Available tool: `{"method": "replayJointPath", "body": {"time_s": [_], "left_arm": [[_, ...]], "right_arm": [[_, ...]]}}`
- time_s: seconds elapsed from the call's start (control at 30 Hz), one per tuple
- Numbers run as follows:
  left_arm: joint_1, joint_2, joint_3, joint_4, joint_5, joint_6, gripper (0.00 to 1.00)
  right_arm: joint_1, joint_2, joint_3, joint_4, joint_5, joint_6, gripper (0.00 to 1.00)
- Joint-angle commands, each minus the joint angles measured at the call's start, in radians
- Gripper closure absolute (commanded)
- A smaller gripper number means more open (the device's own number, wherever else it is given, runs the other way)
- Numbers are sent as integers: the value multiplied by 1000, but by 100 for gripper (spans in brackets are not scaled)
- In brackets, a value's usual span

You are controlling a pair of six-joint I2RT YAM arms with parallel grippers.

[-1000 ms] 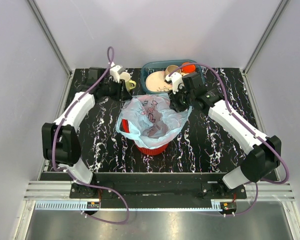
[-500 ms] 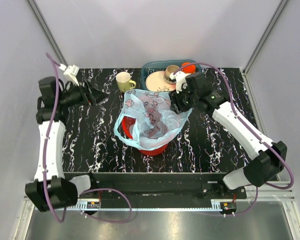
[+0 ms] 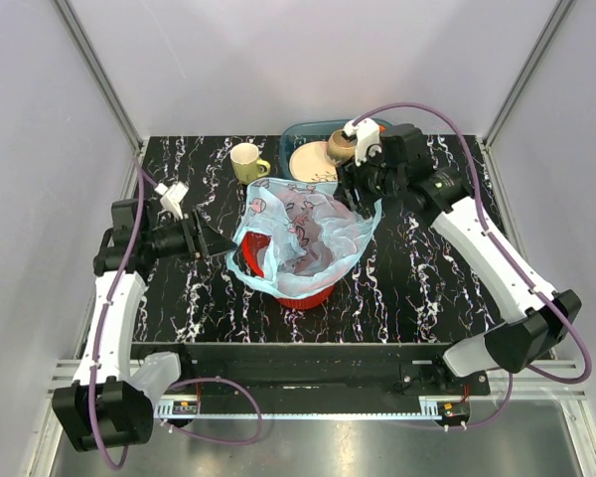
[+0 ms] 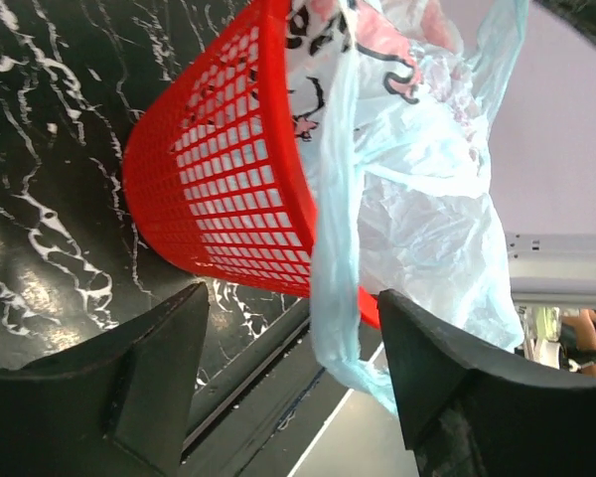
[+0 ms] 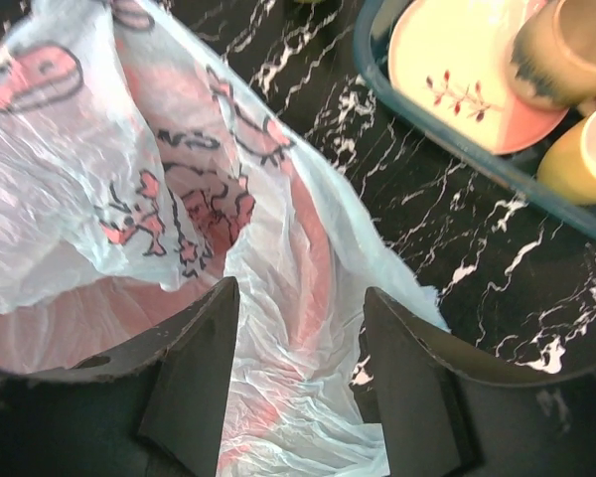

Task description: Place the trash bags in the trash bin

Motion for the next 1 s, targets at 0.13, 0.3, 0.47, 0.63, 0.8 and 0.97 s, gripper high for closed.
{"method": "replayJointPath", "body": {"time_s": [0.13, 0.3, 0.47, 0.63, 0.8, 0.97], "left_arm": [[-62, 15, -47, 61, -18, -20, 57], [-62, 38, -50, 64, -58, 6, 67], [-62, 53, -46, 66, -78, 17, 71], [-62, 75, -60, 66, -127, 28, 78], [-62, 153, -86, 67, -219, 23, 93], [-76, 220, -99, 115, -259, -6, 98]], "right_arm": [[-100, 6, 152, -92, -4, 10, 37], [-157, 40, 141, -116, 10, -54, 37], [-178, 75, 111, -146, -74, -107, 45], [-180, 95, 43, -123, -103, -127, 79], [-180, 126, -4, -94, -102, -127, 100], [-180, 137, -57, -56, -111, -108, 100]]}}
